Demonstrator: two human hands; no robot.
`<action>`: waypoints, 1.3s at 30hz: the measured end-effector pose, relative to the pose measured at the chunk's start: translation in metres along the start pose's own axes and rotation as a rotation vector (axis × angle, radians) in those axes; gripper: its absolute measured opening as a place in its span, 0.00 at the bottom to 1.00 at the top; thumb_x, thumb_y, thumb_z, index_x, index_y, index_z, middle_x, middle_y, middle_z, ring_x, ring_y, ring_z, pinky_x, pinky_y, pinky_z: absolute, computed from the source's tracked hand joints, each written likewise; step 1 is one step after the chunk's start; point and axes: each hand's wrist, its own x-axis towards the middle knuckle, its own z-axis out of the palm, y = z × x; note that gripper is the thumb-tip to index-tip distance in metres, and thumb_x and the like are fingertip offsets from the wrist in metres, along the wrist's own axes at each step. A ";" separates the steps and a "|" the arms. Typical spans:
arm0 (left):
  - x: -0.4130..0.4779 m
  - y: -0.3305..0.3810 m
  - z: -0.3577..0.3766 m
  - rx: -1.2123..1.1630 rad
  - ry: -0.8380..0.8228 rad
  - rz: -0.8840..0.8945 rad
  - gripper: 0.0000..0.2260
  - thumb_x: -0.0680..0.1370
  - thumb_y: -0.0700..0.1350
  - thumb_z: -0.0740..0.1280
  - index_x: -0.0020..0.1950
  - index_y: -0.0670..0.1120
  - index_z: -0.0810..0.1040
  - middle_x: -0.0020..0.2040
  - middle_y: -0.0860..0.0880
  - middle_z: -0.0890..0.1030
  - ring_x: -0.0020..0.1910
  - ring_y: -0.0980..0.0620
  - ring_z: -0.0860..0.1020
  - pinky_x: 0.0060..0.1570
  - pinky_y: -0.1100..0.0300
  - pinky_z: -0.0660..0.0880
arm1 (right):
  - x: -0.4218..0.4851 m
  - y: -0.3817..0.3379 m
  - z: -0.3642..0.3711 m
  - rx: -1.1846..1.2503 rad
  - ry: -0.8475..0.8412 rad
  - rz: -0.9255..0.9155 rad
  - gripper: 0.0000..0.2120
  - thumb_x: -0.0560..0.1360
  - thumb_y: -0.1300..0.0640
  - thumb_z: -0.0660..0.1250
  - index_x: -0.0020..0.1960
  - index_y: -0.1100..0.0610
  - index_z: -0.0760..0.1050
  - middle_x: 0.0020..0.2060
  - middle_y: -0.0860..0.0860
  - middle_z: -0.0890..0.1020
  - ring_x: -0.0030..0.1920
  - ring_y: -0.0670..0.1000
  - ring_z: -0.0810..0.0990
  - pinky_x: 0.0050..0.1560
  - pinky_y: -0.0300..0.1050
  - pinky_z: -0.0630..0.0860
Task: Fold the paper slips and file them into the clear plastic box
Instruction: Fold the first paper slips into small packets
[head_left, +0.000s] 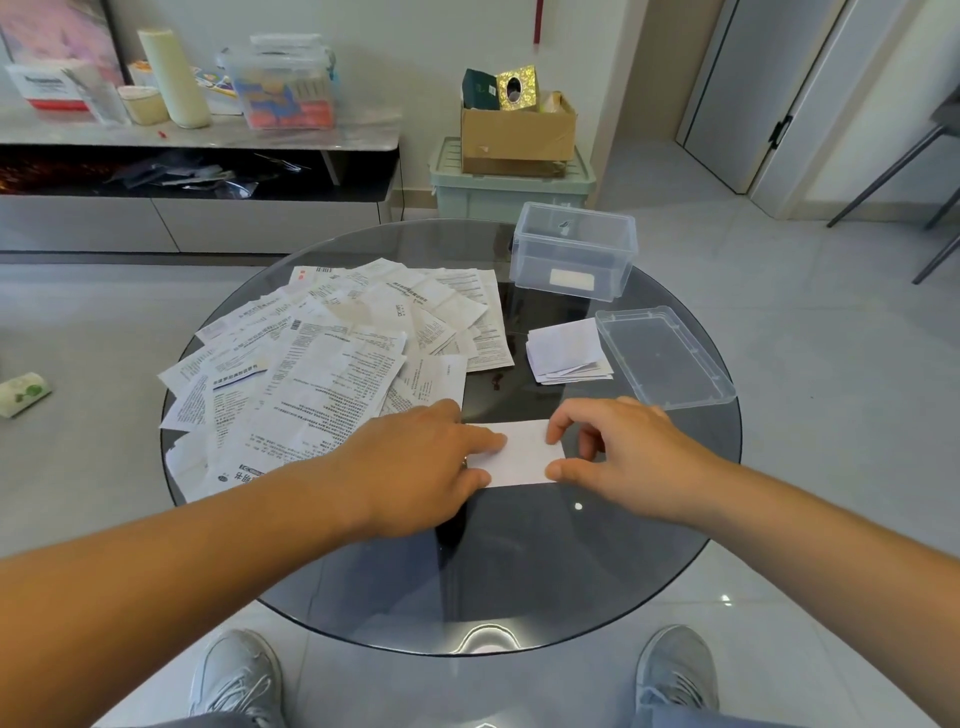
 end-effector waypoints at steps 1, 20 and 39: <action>0.001 -0.001 -0.001 -0.009 -0.014 -0.001 0.21 0.84 0.58 0.56 0.77 0.64 0.62 0.53 0.54 0.66 0.52 0.52 0.70 0.55 0.55 0.72 | 0.001 0.001 0.000 0.016 -0.007 0.000 0.08 0.75 0.42 0.72 0.50 0.40 0.73 0.38 0.44 0.78 0.48 0.44 0.73 0.59 0.49 0.69; 0.049 0.018 -0.026 -0.205 -0.086 -0.074 0.20 0.71 0.56 0.78 0.57 0.51 0.76 0.49 0.54 0.78 0.48 0.53 0.77 0.47 0.58 0.76 | 0.000 0.000 0.001 0.109 0.047 -0.116 0.16 0.74 0.47 0.73 0.60 0.41 0.77 0.51 0.42 0.76 0.53 0.44 0.74 0.56 0.40 0.73; 0.030 0.007 -0.023 -0.728 0.131 -0.135 0.13 0.68 0.49 0.81 0.48 0.51 0.82 0.41 0.51 0.85 0.40 0.53 0.84 0.42 0.57 0.82 | 0.005 -0.006 0.003 0.392 0.090 0.005 0.13 0.72 0.52 0.76 0.54 0.48 0.79 0.44 0.45 0.83 0.41 0.44 0.80 0.46 0.44 0.80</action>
